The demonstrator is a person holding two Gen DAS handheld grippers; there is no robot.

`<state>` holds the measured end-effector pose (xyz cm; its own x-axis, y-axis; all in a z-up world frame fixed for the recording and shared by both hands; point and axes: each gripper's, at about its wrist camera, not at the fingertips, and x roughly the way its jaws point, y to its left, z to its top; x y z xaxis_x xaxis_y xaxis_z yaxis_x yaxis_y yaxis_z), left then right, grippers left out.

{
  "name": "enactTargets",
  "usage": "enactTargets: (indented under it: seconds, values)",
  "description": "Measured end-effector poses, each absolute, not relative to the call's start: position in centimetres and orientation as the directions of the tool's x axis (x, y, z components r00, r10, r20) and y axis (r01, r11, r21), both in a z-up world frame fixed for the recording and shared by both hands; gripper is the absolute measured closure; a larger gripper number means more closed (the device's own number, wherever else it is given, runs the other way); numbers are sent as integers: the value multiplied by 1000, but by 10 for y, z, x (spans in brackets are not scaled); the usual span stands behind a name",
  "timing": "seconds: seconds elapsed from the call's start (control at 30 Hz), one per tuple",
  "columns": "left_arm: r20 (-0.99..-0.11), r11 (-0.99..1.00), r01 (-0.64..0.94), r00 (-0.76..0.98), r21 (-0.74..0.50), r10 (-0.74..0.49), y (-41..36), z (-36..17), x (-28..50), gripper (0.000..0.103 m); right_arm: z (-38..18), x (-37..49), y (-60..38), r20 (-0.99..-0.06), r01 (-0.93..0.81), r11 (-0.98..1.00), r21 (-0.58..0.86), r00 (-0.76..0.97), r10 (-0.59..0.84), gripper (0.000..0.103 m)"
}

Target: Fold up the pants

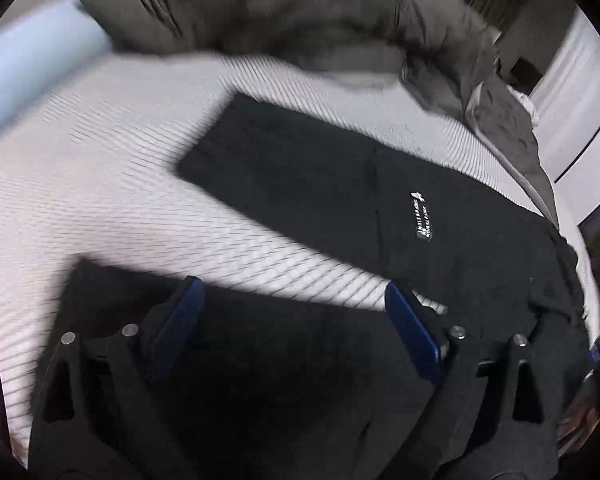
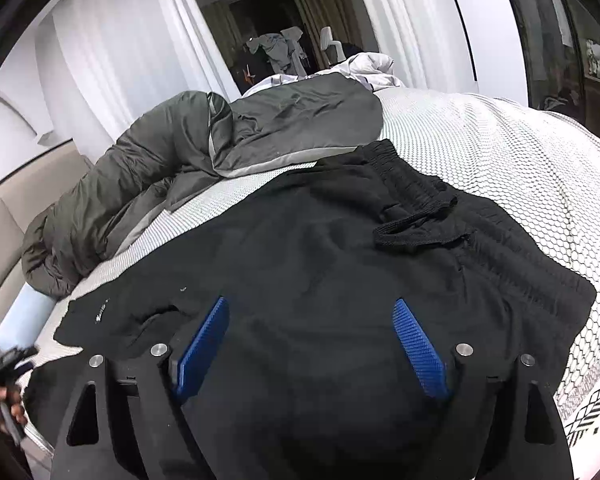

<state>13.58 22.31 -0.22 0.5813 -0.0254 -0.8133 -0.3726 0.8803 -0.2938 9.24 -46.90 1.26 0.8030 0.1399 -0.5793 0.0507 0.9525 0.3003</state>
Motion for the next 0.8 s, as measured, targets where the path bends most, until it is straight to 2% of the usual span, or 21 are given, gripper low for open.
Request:
enactTargets:
  seconds: [0.1,0.17,0.2,0.23,0.3,0.37,0.47,0.5,0.57,0.63,0.7,0.8]
  values:
    - [-856,846,-427,513,-320,-65,231,-30,184,37,12,94,-464,-584,37,961,275,800,136,17]
    - [-855,825,-488,519,-284,13,241,-37,198,62,11,95,-464,-588,36,964,264,798,131,17]
    - [-847,823,-503,530,-264,53,244,-34,198,94,10,95,-464,-590,40,965,260,798,126,17]
    - [-838,813,-512,543,-278,55,250,-31,195,101,8,96,-466,-593,45,965,259,796,122,17]
    - [-815,791,-522,577,-319,52,264,-24,186,101,6,98,-469,-603,64,963,262,790,112,17]
    - [-822,794,-558,552,-243,137,274,-21,181,100,4,99,-471,-605,74,960,271,789,110,17]
    - [-836,796,-564,530,-221,143,278,-20,174,93,3,101,-472,-606,64,958,279,785,124,17]
    - [-832,800,-555,537,-227,137,277,-10,165,87,3,101,-471,-609,61,960,274,783,124,17]
    - [-807,818,-527,573,-229,143,270,11,145,68,3,101,-471,-609,59,959,276,783,127,17]
    - [-746,833,-501,642,-233,177,261,36,111,19,4,100,-473,-605,60,952,301,784,141,17]
    - [-700,835,-504,677,-219,225,255,52,76,6,4,100,-475,-600,59,945,322,784,156,15]
    - [-694,828,-512,682,-229,230,249,56,17,4,3,101,-476,-605,60,942,329,780,162,15]
